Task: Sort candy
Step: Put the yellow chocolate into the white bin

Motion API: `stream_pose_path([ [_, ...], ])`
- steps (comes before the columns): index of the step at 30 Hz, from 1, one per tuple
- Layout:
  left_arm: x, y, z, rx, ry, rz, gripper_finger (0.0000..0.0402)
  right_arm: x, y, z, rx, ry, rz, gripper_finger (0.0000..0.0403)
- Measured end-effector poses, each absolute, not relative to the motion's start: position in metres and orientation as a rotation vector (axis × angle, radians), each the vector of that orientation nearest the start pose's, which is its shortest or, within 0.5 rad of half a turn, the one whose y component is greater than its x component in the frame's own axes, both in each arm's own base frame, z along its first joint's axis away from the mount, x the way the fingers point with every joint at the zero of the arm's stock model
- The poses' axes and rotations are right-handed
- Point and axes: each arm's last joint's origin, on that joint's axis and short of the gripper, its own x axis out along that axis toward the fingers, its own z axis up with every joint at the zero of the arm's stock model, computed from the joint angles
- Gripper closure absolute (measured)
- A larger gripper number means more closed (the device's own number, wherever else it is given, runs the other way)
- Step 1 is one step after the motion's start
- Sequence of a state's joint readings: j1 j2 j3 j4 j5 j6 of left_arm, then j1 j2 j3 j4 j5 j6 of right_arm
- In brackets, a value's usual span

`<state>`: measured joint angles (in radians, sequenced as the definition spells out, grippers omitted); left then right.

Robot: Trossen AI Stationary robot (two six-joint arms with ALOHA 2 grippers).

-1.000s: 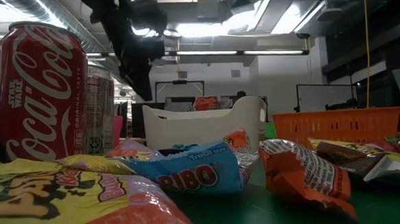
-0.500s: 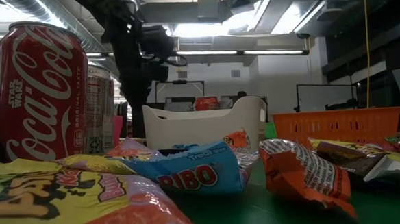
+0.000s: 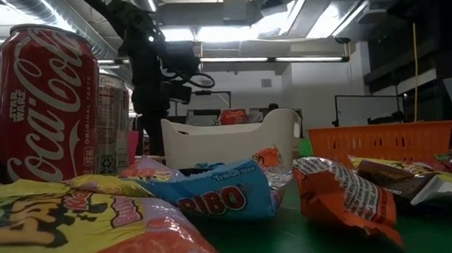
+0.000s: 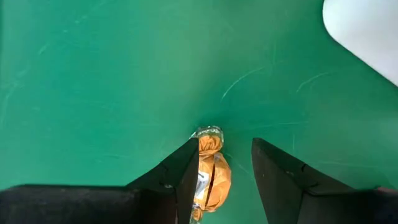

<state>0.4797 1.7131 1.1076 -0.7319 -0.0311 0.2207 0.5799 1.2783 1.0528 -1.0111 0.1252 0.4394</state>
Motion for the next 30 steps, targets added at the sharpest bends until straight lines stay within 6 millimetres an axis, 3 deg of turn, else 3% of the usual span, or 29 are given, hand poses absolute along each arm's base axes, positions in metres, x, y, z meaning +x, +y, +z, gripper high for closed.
stream_pose_path([
  [17,0.284,0.151,0.143,-0.100,1.507,0.307,0.0268,0.188,0.077,0.290,-0.156,1.131,0.104,0.0265],
  [30,0.284,0.150,0.142,-0.109,1.511,0.306,0.0396,0.194,0.041,0.292,-0.220,1.155,0.082,0.0265],
])
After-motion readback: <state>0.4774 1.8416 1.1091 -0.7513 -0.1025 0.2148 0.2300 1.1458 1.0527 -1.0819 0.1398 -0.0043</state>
